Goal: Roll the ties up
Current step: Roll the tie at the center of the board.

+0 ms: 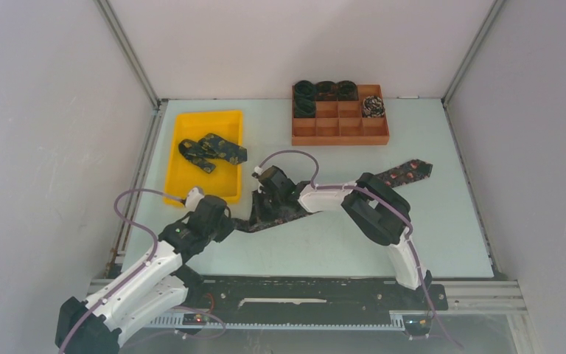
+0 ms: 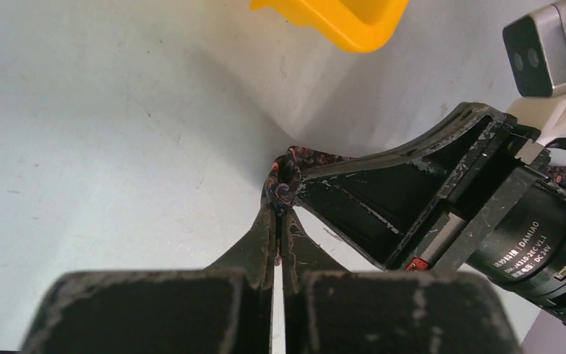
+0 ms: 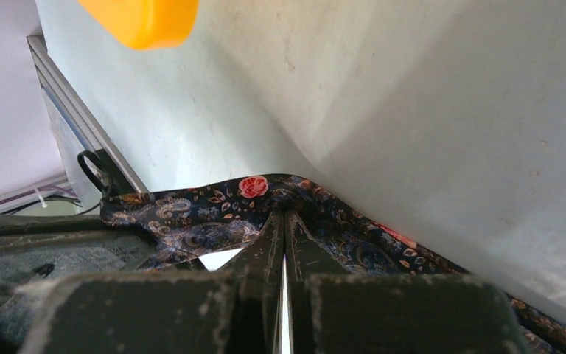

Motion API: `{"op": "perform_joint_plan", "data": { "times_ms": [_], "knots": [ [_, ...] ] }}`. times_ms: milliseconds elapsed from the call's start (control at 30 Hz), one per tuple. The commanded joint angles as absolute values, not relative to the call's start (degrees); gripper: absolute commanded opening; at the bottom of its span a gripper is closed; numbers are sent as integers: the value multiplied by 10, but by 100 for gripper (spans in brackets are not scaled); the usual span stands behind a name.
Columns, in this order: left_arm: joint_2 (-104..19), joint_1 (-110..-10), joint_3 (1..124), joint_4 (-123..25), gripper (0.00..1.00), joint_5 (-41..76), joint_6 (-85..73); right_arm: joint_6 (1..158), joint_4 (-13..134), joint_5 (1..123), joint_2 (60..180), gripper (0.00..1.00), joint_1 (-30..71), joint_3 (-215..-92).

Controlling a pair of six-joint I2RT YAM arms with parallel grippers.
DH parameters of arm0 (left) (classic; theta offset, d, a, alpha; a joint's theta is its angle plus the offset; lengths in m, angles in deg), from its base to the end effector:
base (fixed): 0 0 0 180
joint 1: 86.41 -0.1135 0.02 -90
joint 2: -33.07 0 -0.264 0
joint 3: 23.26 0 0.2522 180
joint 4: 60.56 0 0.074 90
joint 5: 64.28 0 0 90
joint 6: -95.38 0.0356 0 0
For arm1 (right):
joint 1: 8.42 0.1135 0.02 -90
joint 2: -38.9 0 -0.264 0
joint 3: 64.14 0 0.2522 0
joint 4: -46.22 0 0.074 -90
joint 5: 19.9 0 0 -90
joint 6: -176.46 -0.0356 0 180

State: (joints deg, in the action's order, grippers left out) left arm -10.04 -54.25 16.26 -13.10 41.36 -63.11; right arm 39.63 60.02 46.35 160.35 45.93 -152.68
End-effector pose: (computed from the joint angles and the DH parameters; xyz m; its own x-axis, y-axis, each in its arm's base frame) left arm 0.1296 -0.0701 0.1939 -0.5848 -0.6906 -0.4256 -0.4772 0.7171 -0.5080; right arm 0.2463 0.3680 0.1241 -0.9501 -0.1793 -0.2553 -0.3096 0.6428 0.7007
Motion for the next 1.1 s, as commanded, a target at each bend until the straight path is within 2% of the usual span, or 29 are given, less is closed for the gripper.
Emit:
{"op": "perform_joint_plan", "data": {
  "times_ms": [0,567,1067],
  "knots": [
    [-108,-545,189,-136,0,409,-621,385,568,451,1616,0,465,-1560],
    [-166,-545,212,-173,0,380,-609,399,595,443,1595,0,463,-1564],
    [-210,-541,210,-203,0,357,-601,431,646,446,1471,0,399,-1502]
  ]
}}
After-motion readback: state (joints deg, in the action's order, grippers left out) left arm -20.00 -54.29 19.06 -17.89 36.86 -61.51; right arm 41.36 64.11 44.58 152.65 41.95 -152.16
